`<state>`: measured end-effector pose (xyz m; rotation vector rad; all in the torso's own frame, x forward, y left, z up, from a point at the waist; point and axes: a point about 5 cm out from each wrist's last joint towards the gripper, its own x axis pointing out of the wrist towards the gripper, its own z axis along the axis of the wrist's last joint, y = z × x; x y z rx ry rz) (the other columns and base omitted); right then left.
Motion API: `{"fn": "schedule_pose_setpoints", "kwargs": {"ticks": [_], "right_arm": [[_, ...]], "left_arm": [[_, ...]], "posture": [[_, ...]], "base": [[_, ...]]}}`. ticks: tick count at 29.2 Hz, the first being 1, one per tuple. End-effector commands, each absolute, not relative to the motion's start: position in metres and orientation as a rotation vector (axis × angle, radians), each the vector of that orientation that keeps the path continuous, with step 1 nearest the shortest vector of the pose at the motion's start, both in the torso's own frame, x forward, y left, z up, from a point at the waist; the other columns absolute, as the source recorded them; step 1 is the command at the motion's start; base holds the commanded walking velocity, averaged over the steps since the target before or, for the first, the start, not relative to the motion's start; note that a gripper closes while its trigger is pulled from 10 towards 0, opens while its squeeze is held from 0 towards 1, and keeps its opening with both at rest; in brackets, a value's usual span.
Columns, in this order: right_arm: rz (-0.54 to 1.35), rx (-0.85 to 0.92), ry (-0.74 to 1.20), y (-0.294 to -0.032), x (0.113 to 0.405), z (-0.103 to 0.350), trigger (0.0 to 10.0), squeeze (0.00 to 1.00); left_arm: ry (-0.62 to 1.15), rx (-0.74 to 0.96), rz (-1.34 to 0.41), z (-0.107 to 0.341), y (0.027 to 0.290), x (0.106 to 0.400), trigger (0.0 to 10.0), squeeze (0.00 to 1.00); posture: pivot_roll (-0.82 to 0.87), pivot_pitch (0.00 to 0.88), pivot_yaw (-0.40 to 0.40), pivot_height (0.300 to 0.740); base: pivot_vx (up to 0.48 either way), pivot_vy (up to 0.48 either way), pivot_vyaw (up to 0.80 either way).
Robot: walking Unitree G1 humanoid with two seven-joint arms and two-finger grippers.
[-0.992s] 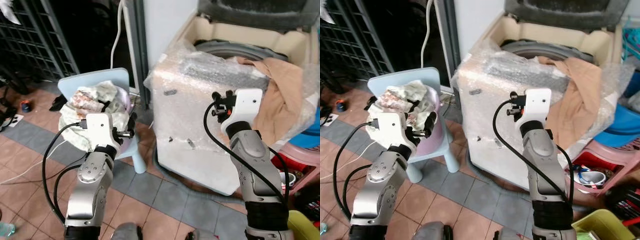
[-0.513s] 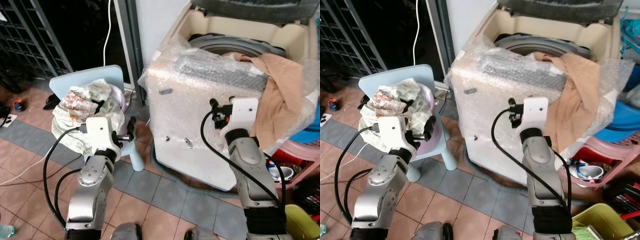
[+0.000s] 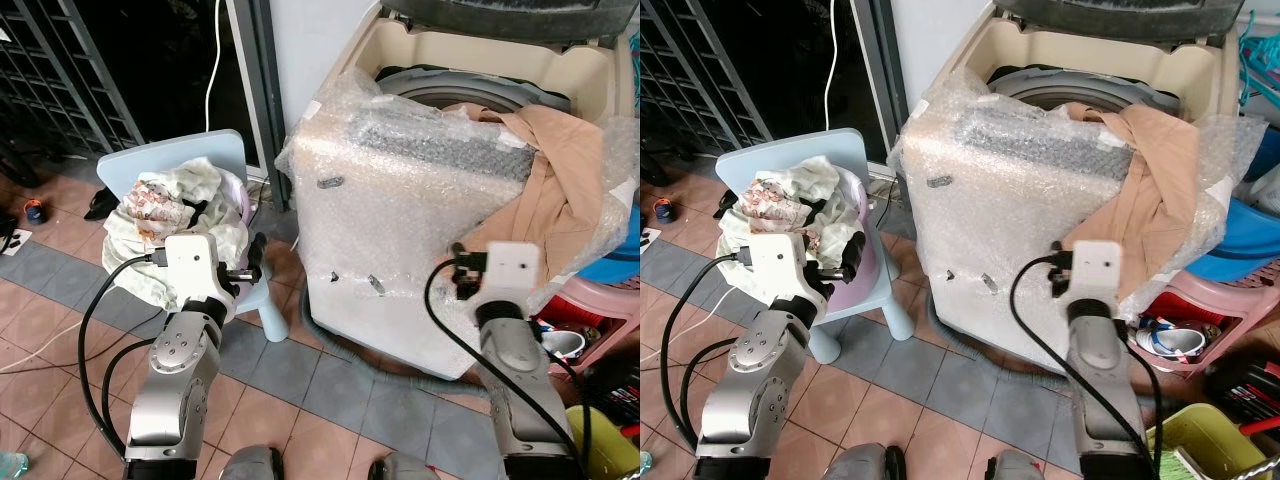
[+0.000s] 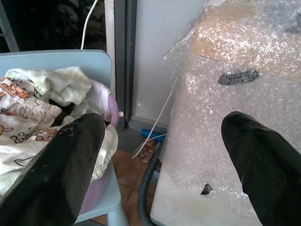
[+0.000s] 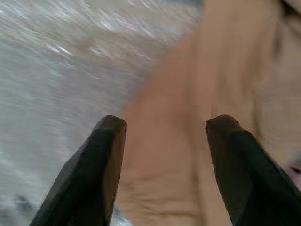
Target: Clothes washing
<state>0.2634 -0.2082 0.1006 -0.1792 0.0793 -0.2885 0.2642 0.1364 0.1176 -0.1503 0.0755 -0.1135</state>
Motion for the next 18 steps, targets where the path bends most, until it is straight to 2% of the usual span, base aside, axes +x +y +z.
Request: {"fn": "schedule_pose_setpoints", "kwargs": {"ticks": [1,11,13,15,16,17,18], "right_arm": [[-0.301,-0.207,0.069,-0.208,0.267,0.102,10.0,1.0],[-0.318,-0.211,0.083,-0.206,0.273,0.099,10.0,1.0],[-0.34,-0.219,0.097,-0.209,0.277,0.099,10.0,0.9],[-0.34,-0.219,0.097,-0.209,0.277,0.099,10.0,0.9],[-0.388,-0.244,0.123,-0.215,0.283,0.099,10.0,0.43],[-0.388,-0.244,0.123,-0.215,0.283,0.099,10.0,0.43],[-0.434,-0.263,0.142,-0.222,0.29,0.099,10.0,0.06]], "left_arm": [[0.078,-0.144,-0.123,0.118,0.138,0.263,10.0,0.0],[0.077,-0.143,-0.132,0.118,0.138,0.262,10.0,0.0],[0.078,-0.14,-0.133,0.118,0.137,0.262,10.0,0.0],[0.078,-0.14,-0.133,0.118,0.137,0.262,10.0,0.0],[0.08,-0.138,-0.134,0.118,0.136,0.263,10.0,0.0],[0.08,-0.138,-0.134,0.118,0.136,0.263,10.0,0.0],[0.081,-0.135,-0.132,0.118,0.136,0.263,10.0,0.0]], "posture": [[0.0,0.097,0.073,0.74],[0.0,0.097,0.071,0.74],[0.0,0.094,0.07,0.74],[0.0,0.094,0.07,0.74],[0.0,0.092,0.065,0.74],[0.0,0.092,0.065,0.74],[0.01,0.091,0.062,0.74]], "base": [[0.0,0.0,0.0],[0.0,0.0,0.0],[0.0,0.0,0.0],[0.0,0.0,0.0],[0.0,0.0,0.0],[0.0,0.0,0.0],[0.0,0.0,0.0]]}}
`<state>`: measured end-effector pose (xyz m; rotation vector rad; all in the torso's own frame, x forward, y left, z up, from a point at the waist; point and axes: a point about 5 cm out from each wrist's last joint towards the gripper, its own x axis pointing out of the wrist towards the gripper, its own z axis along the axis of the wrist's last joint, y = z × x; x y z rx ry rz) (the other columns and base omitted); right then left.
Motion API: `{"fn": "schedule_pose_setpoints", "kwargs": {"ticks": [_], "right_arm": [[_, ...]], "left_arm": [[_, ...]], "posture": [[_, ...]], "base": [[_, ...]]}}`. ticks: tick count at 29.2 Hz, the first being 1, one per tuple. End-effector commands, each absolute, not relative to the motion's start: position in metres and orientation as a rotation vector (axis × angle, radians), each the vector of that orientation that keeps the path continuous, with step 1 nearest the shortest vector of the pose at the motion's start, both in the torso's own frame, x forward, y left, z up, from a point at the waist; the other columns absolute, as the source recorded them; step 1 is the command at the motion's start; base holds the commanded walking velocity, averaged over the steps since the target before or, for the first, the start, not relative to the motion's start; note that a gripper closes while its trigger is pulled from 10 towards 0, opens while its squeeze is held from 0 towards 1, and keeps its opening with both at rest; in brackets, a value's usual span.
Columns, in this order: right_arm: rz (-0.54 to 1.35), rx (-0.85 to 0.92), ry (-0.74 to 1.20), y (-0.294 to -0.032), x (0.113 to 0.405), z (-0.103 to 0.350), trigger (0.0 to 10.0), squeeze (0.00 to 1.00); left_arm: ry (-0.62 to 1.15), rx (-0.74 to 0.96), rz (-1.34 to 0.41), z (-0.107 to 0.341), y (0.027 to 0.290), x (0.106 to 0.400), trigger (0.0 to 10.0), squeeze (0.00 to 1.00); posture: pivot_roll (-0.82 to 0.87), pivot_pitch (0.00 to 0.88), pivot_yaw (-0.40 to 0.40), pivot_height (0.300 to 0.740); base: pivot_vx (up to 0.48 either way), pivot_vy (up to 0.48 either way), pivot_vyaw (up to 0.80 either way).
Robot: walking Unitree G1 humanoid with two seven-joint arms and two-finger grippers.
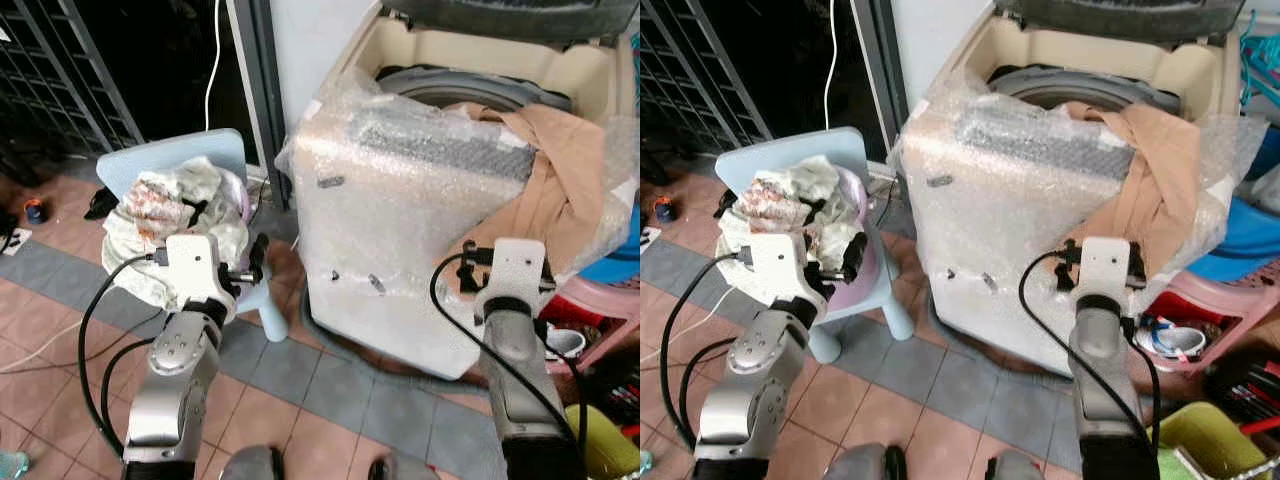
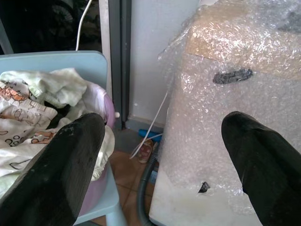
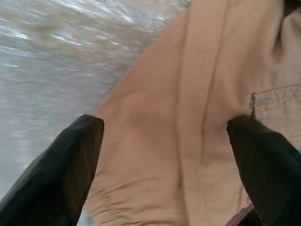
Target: Clothes washing
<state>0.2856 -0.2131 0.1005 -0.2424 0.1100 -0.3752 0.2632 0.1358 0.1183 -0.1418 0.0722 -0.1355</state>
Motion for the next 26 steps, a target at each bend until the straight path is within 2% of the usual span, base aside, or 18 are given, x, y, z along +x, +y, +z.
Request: {"fn": "schedule_pose_setpoints", "kwargs": {"ticks": [1,2,6,7,8,9,15,26], "right_arm": [[-0.451,-0.272,0.149,-0.225,0.293,0.1,10.0,0.06],[-0.455,-0.27,0.155,-0.226,0.296,0.1,10.0,0.0],[-0.476,-0.261,0.21,-0.234,0.303,0.095,10.0,0.0],[-0.481,-0.251,0.222,-0.235,0.304,0.093,4.0,0.0],[-0.485,-0.244,0.229,-0.236,0.305,0.093,4.0,0.0],[-0.481,-0.234,0.24,-0.237,0.308,0.091,0.0,0.0],[-0.445,-0.161,0.228,-0.232,0.315,0.091,0.0,0.0],[-0.445,-0.137,0.244,-0.233,0.317,0.086,0.0,0.0]], "left_arm": [[0.08,-0.135,-0.13,0.118,0.136,0.264,10.0,0.0],[0.081,-0.133,-0.127,0.118,0.137,0.263,10.0,0.0],[0.084,-0.129,-0.112,0.117,0.139,0.263,10.0,0.0],[0.085,-0.129,-0.111,0.117,0.139,0.263,10.0,0.0],[0.085,-0.128,-0.11,0.117,0.139,0.263,10.0,0.0],[0.086,-0.128,-0.108,0.117,0.138,0.262,10.0,0.0],[0.089,-0.126,-0.107,0.116,0.137,0.263,10.0,0.0],[0.093,-0.116,-0.11,0.116,0.137,0.265,10.0,0.0]], "posture": [[0.01,0.091,0.062,0.74],[0.01,0.09,0.057,0.74],[0.02,0.09,0.05,0.74],[0.02,0.09,0.049,0.74],[0.02,0.09,0.049,0.74],[0.02,0.09,0.046,0.74],[0.01,0.089,0.047,0.74],[0.02,0.099,0.059,0.74]], "base": [[0.0,0.0,0.0],[0.0,0.0,0.0],[0.0,0.0,0.0],[0.0,0.0,0.0],[0.0,0.0,0.0],[0.0,0.0,0.0],[0.0,0.0,0.0],[0.0,0.0,0.0]]}}
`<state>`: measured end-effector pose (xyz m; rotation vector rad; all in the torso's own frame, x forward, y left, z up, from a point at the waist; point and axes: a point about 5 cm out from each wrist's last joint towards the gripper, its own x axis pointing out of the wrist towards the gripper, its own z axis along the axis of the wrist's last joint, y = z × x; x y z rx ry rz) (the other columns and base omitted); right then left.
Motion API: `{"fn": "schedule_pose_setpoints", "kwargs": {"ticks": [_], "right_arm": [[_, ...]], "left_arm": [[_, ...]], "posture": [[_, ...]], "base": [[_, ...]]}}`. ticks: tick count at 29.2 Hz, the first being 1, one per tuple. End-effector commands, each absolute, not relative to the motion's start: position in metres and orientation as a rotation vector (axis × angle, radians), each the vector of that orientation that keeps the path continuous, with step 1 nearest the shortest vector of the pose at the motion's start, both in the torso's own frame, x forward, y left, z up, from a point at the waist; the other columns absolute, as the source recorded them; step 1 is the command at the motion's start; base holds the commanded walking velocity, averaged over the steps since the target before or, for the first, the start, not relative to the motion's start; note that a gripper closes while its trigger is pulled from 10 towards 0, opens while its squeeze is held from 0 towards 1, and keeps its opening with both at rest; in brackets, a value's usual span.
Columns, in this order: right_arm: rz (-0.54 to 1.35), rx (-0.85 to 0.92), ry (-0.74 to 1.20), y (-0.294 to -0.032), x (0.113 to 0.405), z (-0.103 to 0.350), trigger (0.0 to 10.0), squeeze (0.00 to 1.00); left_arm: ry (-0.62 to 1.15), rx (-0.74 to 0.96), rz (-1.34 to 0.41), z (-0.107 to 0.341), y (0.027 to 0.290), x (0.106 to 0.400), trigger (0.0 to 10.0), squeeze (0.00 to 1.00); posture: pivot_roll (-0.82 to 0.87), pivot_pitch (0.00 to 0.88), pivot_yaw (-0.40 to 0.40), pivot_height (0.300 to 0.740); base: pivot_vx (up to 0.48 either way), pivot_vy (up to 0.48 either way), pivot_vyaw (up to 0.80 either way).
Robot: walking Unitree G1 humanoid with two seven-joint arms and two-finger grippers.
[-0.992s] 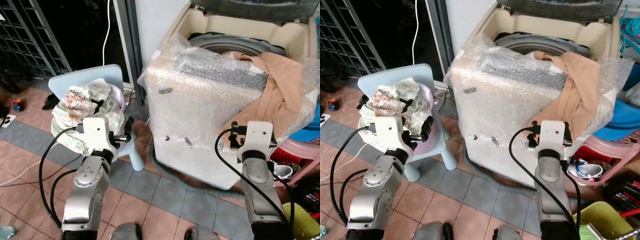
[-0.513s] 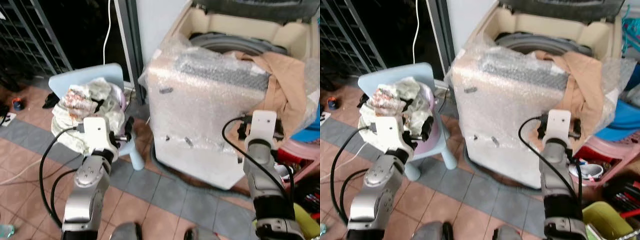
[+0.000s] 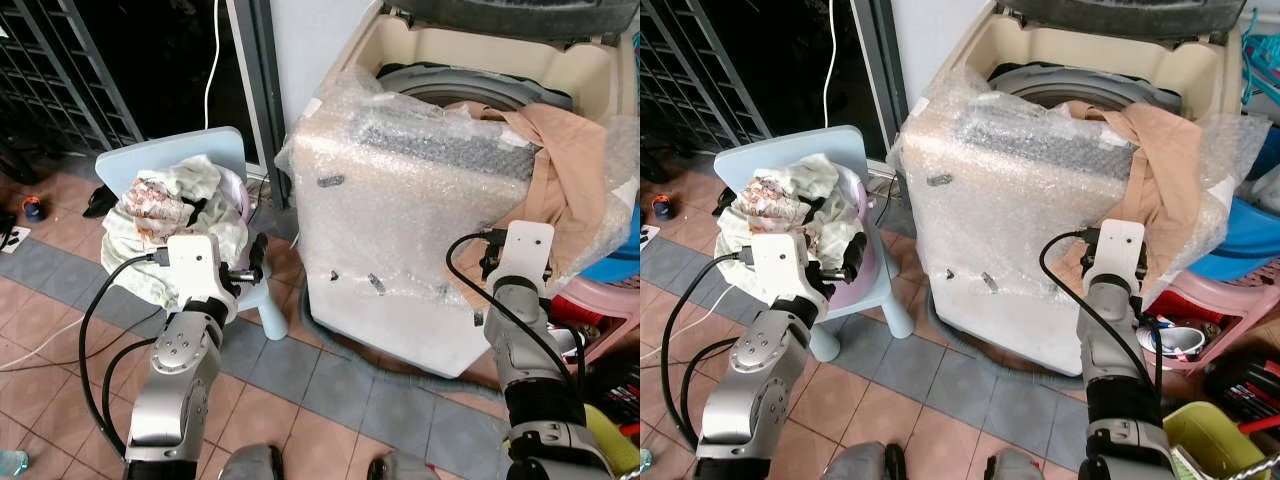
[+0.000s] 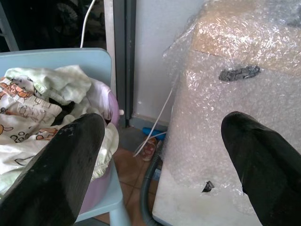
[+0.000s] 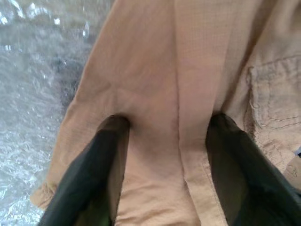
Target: Clothes washing
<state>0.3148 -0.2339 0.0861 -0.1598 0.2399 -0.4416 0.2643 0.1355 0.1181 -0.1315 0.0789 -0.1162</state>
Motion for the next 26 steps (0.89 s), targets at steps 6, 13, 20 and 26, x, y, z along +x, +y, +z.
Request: {"fn": "schedule_pose_setpoints", "kwargs": {"ticks": [6,13,20,26], "right_arm": [[-0.447,-0.127,0.239,-0.237,0.32,0.088,0.0,0.0],[-0.402,-0.082,0.198,-0.236,0.33,0.098,0.0,0.0],[-0.305,-0.106,0.082,-0.228,0.334,0.117,0.0,0.0],[-0.281,-0.108,0.021,-0.223,0.335,0.129,0.0,0.0]], "left_arm": [[0.091,-0.112,-0.11,0.117,0.136,0.265,10.0,0.0],[0.099,-0.132,-0.099,0.116,0.133,0.263,10.0,0.0],[0.097,-0.149,-0.085,0.116,0.134,0.263,10.0,0.0],[0.1,-0.148,-0.094,0.114,0.132,0.265,10.0,0.0]], "posture": [[0.03,0.11,0.054,0.74],[0.02,0.113,0.042,0.74],[-0.01,0.102,0.031,0.74],[-0.01,0.087,0.045,0.74]], "base": [[0.0,0.0,0.0],[0.0,0.0,0.0],[0.0,0.0,0.0],[0.0,0.0,0.0]]}}
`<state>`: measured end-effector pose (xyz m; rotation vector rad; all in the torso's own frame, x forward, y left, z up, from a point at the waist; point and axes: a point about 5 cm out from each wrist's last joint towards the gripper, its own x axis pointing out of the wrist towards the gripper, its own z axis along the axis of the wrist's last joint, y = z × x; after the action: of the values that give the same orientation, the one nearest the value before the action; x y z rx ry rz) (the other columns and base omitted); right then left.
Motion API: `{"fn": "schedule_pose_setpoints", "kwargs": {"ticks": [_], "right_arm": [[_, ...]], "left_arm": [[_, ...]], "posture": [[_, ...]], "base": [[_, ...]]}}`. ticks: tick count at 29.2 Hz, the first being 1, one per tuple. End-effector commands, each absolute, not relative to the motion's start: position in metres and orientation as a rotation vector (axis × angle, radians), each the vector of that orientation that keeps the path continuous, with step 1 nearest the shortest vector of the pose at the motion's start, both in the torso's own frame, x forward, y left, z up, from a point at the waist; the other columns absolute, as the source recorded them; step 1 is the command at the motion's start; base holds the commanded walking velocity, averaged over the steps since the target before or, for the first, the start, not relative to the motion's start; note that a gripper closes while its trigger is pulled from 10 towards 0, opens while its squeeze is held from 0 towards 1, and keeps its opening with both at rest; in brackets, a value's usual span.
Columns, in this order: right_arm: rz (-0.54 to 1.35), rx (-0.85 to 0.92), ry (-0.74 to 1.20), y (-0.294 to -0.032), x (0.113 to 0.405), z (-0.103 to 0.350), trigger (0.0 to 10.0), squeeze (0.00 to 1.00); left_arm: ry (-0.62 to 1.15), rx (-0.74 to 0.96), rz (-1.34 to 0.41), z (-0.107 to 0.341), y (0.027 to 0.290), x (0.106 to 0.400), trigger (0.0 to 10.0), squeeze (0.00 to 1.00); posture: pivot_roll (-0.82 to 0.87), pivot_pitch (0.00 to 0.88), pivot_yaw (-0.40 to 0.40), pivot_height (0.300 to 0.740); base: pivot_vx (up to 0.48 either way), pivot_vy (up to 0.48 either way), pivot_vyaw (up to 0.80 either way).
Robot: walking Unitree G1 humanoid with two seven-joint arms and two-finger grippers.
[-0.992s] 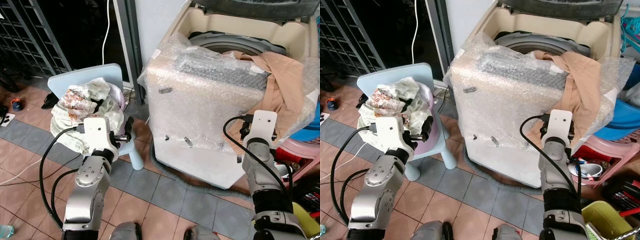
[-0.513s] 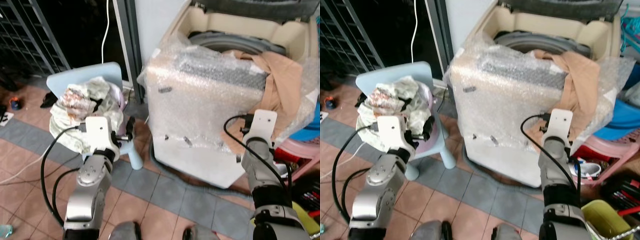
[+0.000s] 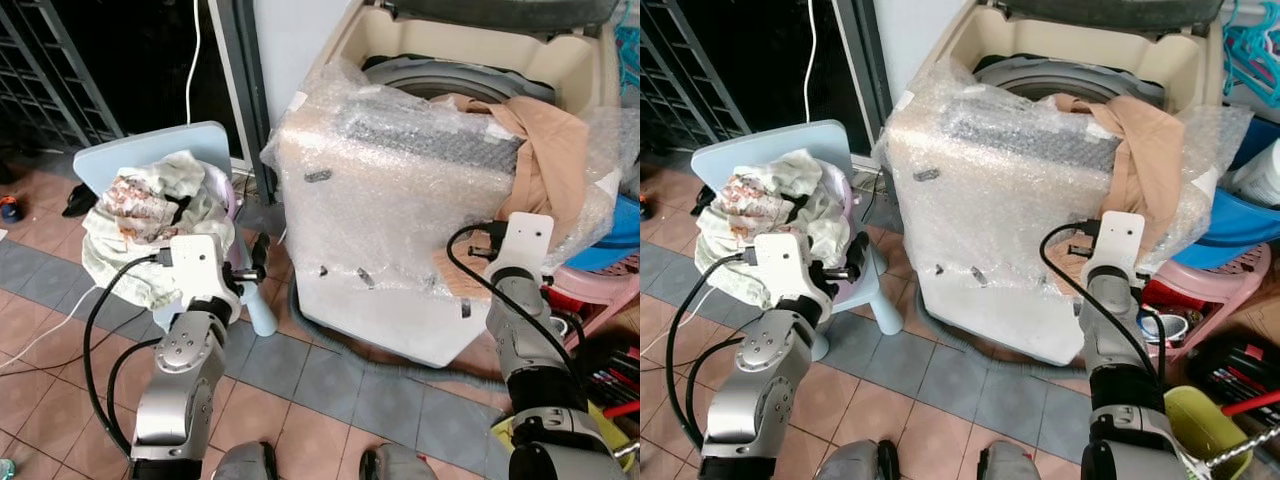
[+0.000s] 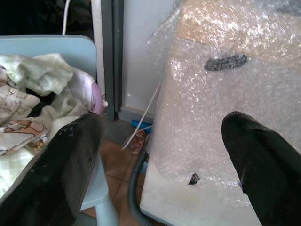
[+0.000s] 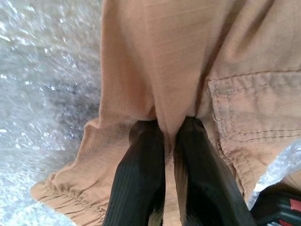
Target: Clothes washing
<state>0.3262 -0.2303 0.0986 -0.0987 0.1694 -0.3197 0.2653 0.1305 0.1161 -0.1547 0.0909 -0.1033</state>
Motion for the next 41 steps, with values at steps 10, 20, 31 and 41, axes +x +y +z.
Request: {"fn": "schedule_pose_setpoints", "kwargs": {"ticks": [10,20,31,41], "right_arm": [[-0.084,0.066,-0.189,-0.195,0.339,0.177,0.0,0.0],[0.133,-0.064,-0.433,-0.159,0.329,0.24,0.0,0.0],[0.227,-0.083,-0.474,-0.143,0.346,0.261,0.0,0.0],[0.273,-0.177,-0.492,-0.12,0.374,0.285,6.7,0.0]], "left_arm": [[0.083,-0.116,-0.086,0.116,0.135,0.269,10.0,0.0],[0.045,-0.128,-0.105,0.122,0.136,0.275,10.0,0.0],[0.035,-0.134,-0.129,0.122,0.131,0.274,10.0,0.0],[0.049,-0.139,-0.127,0.12,0.129,0.274,10.0,0.0]], "posture": [[-0.01,0.065,0.06,0.74],[-0.03,0.062,0.075,0.74],[-0.02,0.061,0.074,0.74],[-0.02,0.066,0.071,0.74]], "base": [[0.0,0.0,0.0],[0.051,0.0,0.0],[0.35,0.0,0.0],[0.348,0.0,0.0]]}}
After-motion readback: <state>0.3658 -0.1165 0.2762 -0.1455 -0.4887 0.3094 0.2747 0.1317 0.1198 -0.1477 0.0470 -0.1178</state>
